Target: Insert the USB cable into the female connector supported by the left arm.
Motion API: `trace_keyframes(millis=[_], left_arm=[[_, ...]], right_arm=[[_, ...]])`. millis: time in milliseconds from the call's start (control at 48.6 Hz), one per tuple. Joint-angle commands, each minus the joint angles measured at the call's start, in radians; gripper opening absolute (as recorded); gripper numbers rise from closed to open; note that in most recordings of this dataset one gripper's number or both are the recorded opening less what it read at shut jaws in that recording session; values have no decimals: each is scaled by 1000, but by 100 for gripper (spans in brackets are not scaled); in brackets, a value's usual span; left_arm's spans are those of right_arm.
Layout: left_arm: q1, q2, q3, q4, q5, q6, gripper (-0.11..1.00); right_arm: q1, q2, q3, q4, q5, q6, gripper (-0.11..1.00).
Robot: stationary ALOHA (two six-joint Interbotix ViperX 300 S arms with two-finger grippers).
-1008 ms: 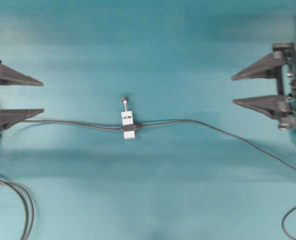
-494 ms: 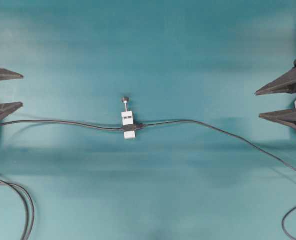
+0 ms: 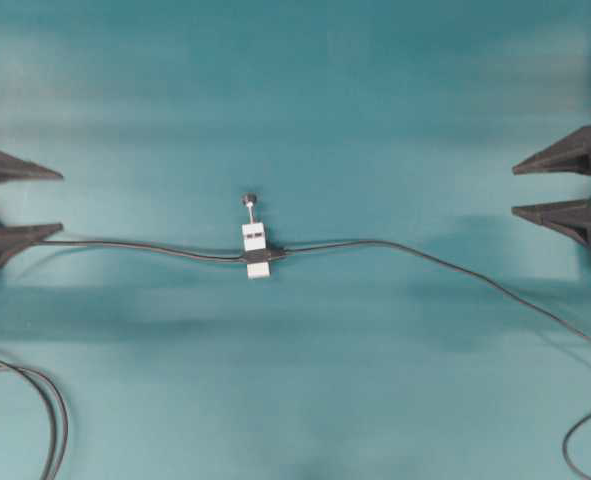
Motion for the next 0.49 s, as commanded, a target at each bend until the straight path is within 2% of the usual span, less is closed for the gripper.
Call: trace_keyframes(millis=[0, 123, 226, 473], left_arm=[[3, 6, -52, 9, 144, 8, 77], [3, 6, -101, 14, 402, 14, 77], [3, 6, -121, 14, 522, 38, 76], [3, 5, -86, 14, 448, 114, 77]], right_arm=[[-11, 6, -14, -2, -5, -5, 69], [-11, 6, -8, -3, -6, -2, 69], [-15, 6, 5, -3, 0, -17, 69], [11, 6, 21, -12, -28, -115, 69]])
